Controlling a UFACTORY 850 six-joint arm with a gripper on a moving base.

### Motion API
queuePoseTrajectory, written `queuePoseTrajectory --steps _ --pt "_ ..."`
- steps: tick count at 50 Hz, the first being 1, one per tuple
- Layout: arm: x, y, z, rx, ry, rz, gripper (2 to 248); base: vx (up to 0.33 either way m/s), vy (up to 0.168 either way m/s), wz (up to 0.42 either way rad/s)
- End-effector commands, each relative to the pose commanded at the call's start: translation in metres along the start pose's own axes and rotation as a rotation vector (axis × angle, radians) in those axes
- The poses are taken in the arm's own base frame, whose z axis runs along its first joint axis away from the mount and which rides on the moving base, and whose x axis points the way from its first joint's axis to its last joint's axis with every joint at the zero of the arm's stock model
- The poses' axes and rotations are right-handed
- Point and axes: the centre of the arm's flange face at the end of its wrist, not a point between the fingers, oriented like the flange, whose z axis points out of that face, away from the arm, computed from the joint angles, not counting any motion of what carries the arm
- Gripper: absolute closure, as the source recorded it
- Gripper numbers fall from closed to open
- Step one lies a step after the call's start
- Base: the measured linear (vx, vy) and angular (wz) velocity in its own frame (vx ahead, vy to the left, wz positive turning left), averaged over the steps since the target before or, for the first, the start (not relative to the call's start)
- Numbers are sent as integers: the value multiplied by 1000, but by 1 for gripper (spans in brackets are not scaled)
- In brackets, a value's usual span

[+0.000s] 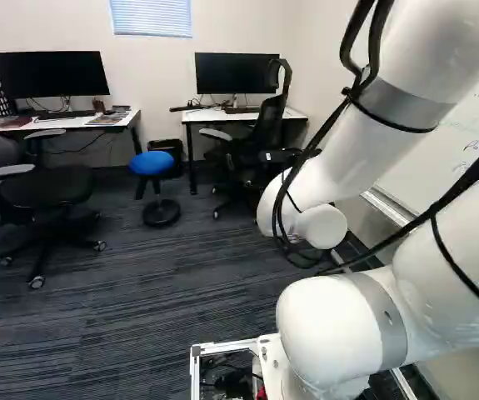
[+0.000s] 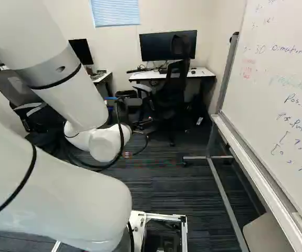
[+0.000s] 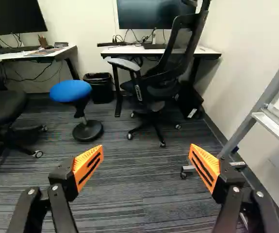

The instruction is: Open the door and move inside

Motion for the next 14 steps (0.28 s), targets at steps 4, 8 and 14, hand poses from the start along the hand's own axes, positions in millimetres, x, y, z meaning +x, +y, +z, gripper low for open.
queuePoseTrajectory --steps 4,8,14 --pt "0 0 0 0 0 0 3 144 7 -14" --pt "0 0 0 0 0 0 3 110 6 -9" --pt "0 0 0 0 0 0 3 17 1 -2"
